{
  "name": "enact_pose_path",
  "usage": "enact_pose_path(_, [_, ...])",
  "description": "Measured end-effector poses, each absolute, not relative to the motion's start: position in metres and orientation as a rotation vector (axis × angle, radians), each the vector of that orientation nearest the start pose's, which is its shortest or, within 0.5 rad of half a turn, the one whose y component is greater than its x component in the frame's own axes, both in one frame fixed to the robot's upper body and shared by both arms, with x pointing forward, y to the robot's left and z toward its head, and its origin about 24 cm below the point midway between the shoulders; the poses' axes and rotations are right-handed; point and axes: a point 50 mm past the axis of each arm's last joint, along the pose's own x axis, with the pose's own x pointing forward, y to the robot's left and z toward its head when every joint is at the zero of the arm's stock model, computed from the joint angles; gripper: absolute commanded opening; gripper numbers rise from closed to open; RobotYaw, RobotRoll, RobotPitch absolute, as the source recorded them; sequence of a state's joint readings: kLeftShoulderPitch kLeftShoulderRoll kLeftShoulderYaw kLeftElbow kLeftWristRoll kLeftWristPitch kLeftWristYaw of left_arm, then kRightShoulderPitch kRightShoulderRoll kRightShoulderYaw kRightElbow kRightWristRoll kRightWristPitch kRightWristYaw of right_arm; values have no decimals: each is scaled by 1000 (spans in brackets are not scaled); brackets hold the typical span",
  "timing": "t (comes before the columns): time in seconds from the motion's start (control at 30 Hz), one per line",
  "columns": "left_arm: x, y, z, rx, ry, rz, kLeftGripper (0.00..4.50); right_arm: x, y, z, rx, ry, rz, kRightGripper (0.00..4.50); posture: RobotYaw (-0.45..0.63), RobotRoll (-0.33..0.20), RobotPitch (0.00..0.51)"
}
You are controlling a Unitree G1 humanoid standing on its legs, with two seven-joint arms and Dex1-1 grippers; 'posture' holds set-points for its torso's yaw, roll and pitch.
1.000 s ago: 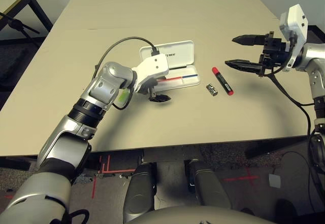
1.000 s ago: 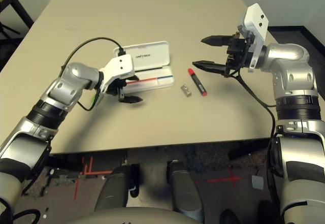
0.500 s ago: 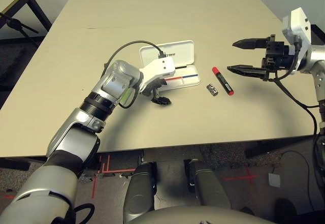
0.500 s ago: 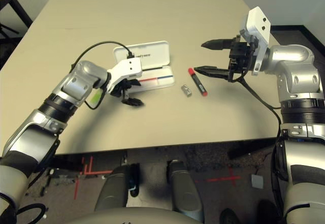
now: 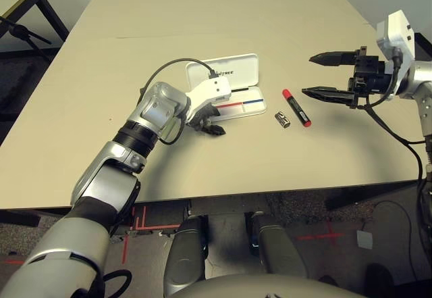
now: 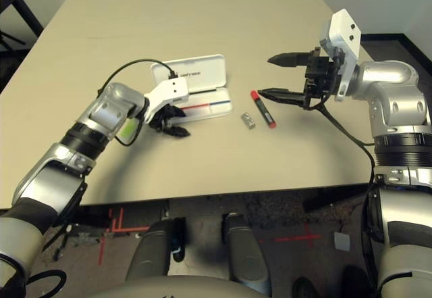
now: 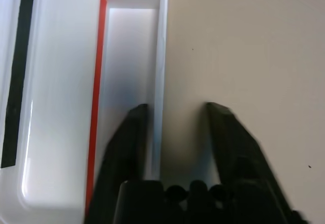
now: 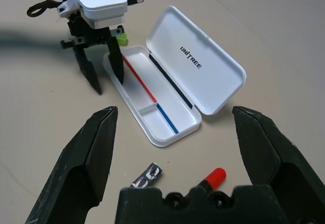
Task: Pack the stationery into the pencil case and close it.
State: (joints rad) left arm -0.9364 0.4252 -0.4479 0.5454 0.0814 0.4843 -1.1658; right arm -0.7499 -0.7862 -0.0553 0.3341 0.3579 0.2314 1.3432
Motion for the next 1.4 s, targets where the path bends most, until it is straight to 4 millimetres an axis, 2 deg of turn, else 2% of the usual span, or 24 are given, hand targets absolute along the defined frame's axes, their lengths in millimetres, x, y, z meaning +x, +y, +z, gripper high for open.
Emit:
enact_pose_path(0.1, [362,117,134,639,578,-1159,196,321,-243,232,-433,-20,1118,4500,-67,0,158])
enact_pose_path(0.13, [362,118,135,640,575,-1159,29,321,-243,232,-434,-20,1117,4500,-67,0,158])
enact_pose_path(0.53, [359,114,144,684,520,-1181,29,322,-245,231,-434,-25,1109,4500,-50,0,149])
enact_pose_path(0.67, [350,116,146,712,492,-1216,29,323,-248,230,-424,-19,1096,4500,-38,0,146])
enact_pose_path(0.87, [335,128,152,798,449,-1254,29,325,-257,229,-416,-1,1066,4500,-29,0,141])
enact_pose_path(1.07, [319,130,157,839,388,-1287,29,326,-262,226,-405,6,1046,4500,-22,0,136])
enact_pose_path(1.2, [308,123,153,829,355,-1332,29,328,-265,225,-380,18,993,4500,-25,0,135])
enact_pose_path(1.4, [297,122,138,821,356,-1383,29,330,-279,224,-306,63,861,4500,-37,0,141])
